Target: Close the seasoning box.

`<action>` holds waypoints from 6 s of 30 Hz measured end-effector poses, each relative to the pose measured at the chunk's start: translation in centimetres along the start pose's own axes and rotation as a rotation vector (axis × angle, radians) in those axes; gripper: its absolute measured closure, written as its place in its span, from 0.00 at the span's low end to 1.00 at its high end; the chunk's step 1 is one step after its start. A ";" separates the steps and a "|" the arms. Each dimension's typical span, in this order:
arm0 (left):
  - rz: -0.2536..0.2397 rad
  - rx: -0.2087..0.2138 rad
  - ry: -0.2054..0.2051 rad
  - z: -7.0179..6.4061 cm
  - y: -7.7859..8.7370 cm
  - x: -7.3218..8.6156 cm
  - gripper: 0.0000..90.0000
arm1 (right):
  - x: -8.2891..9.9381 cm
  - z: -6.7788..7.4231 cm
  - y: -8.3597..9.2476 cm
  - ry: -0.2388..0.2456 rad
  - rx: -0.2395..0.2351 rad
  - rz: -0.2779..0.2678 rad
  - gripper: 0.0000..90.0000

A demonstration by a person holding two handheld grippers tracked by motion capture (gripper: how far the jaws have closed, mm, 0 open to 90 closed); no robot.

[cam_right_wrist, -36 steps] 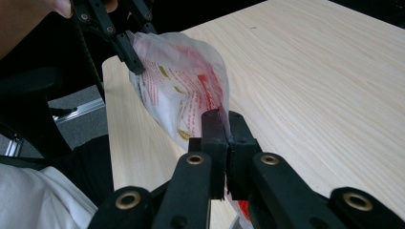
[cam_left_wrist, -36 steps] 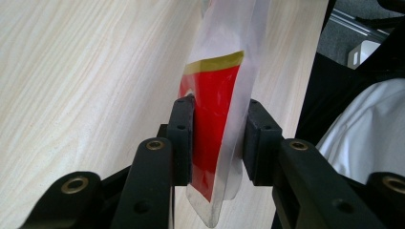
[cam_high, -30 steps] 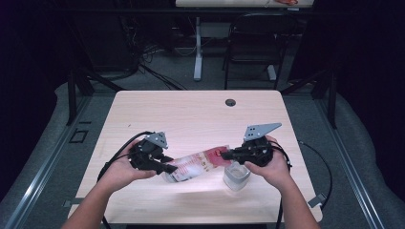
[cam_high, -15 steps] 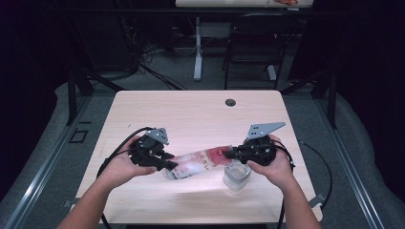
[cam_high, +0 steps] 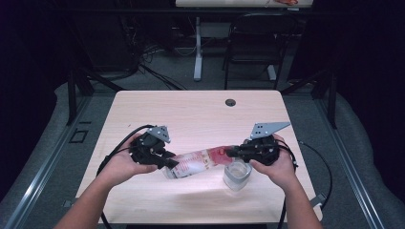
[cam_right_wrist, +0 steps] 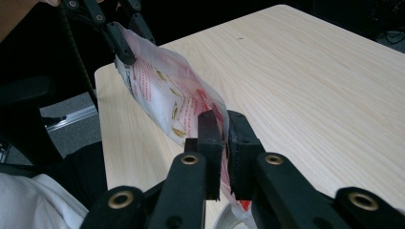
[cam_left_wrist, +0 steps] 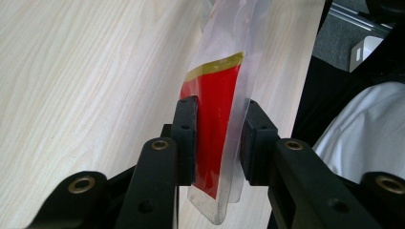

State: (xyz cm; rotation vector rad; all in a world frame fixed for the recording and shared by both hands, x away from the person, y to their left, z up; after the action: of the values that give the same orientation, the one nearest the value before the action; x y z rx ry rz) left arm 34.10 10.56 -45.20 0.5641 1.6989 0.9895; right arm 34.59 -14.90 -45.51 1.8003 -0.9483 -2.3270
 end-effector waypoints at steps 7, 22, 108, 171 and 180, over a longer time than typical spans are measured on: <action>-0.008 0.005 -0.001 0.0 0.3 -0.6 0.80 | 0.1 -0.2 0.1 -0.009 -0.002 -0.002 0.99; 0.009 -0.001 -0.018 0.0 0.7 -1.5 0.81 | 0.4 -0.6 0.4 -0.021 -0.003 -0.008 0.98; 0.050 -0.027 -0.095 -0.7 2.2 -5.7 0.85 | 1.3 -1.4 1.1 -0.013 0.017 0.046 0.97; 0.010 -0.017 -0.130 -1.2 3.0 -8.6 0.87 | 1.7 -1.3 2.4 -0.002 0.000 0.068 0.98; 0.005 -0.015 -0.130 -1.3 2.8 -9.0 0.87 | 2.1 -1.5 2.3 -0.004 0.002 0.091 0.98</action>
State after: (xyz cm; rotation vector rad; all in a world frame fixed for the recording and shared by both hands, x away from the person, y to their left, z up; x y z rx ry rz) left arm 35.74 4.72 -37.84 0.6102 1.5749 0.9480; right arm 34.54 -18.28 -46.41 1.7155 -1.0106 -2.2769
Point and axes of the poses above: each handheld gripper's, and its own axes: y roughly backward along the jaws, x roughly out of its underside, z roughly to its left, the point moved 6 cm from there along -y, roughly forward along the jaws, and after that the axes turned 1 degree about y, right-handed, at the moved point
